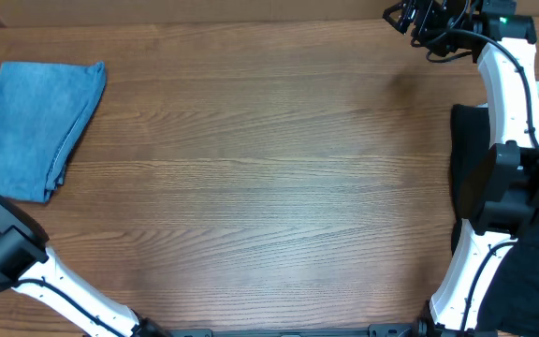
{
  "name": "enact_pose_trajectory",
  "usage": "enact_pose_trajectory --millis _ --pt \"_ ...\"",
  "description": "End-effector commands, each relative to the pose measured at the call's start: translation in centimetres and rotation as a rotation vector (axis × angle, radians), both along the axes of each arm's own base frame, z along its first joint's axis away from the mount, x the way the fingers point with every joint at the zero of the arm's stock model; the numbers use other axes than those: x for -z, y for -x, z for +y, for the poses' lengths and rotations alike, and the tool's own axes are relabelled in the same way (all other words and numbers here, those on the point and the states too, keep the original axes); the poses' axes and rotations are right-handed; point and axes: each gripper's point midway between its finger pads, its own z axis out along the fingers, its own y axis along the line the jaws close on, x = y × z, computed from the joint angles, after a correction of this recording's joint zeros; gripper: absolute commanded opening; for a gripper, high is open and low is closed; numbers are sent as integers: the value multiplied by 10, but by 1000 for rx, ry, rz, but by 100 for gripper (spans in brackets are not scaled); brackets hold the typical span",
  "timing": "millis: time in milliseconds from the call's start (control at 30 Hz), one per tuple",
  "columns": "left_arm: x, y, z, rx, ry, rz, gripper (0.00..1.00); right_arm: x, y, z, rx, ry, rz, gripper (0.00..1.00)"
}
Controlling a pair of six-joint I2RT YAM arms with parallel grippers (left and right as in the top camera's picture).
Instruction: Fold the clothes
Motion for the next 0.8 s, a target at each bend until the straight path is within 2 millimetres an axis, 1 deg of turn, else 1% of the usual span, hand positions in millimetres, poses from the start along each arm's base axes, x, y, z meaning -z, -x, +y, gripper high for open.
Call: enact_pose_trajectory --millis 0,67,133,267,433,500,533,567,600,633,667,700,733,767 --pt "54 -5 -8 -3 97 23 4 -5 0 0 -1 -3 -11 100" --pt "73 -9 -18 25 150 22 4 -5 0 0 -1 -3 -11 100" --pt "82 -9 -30 43 193 40 4 -5 0 0 -1 -3 -11 100" --pt "88 -6 -45 60 248 69 4 -5 0 0 -1 -3 -11 100" --pt "88 -1 -52 64 277 90 4 -5 0 0 -1 -3 -11 100" --pt "59 -6 -42 67 217 67 4 -5 0 0 -1 -3 -11 100" --pt "37 -6 -35 61 169 61 4 -5 0 0 -1 -3 -11 100" --pt "11 -5 -28 52 121 55 4 -5 0 0 -1 -3 -11 100" --pt "-32 -1 -24 35 58 34 4 -5 0 0 -1 -3 -11 100" --pt "-58 -1 -25 38 33 1 4 -5 0 0 -1 -3 -11 100" --pt "-104 -5 -40 58 30 -97 6 -5 0 0 -1 -3 -11 100" --pt "-133 -10 -59 93 57 -169 9 -5 0 0 -1 -3 -11 100" --pt "-152 -15 -76 131 76 -220 11 -5 0 0 -1 -3 -11 100" --pt "-170 -20 -95 172 93 -259 12 -5 0 0 -1 -3 -11 100"
